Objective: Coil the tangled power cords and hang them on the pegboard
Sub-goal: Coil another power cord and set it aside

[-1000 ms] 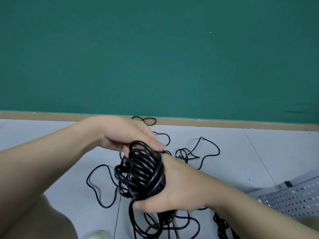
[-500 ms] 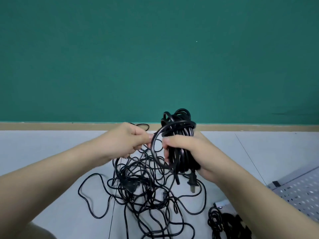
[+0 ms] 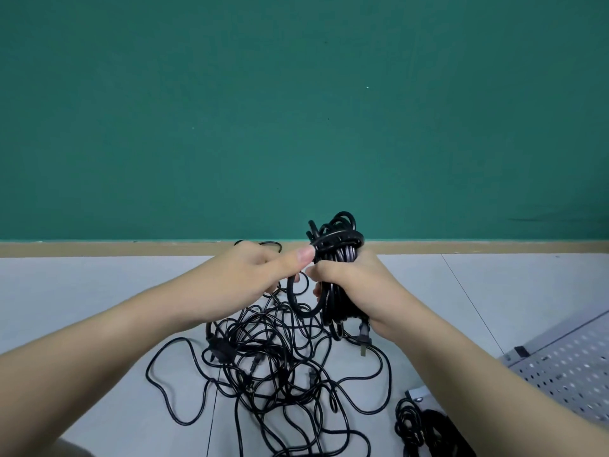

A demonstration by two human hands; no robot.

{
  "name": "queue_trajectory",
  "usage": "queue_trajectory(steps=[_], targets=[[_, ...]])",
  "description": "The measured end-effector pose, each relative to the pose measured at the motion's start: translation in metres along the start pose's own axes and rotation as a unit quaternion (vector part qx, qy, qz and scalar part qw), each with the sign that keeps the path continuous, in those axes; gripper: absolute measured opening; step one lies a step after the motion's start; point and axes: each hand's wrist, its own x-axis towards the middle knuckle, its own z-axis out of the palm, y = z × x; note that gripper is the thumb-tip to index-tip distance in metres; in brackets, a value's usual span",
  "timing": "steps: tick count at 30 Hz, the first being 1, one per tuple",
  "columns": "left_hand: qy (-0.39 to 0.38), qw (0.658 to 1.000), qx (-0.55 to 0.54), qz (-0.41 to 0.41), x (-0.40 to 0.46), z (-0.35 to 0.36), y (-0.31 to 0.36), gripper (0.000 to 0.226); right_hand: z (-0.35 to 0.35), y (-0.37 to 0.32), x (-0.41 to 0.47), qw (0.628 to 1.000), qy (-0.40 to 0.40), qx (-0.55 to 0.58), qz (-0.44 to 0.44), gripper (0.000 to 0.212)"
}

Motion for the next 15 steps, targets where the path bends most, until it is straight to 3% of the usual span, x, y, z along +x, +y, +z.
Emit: queue_trajectory(steps=[3,8,15], targets=[[0.013,0.999,-0.030,0.012,0.000,-0.003,0.000,0.065,-0.002,0.000,-0.002,0.999,-0.007,0.033,0.002,0.016],[-0.017,0.988,-0.151,-0.024,0.000,0.004,-0.003,0.039,-0.011,-0.009,-0.010,0.980,-0.075,0.185,0.024,0.027],[0.062,0.998,-0.025,0.008,0.005,0.021,-0.005,0.042,-0.012,0.000,-0.014,0.983,-0.065,0.173,-0.002,0.040]])
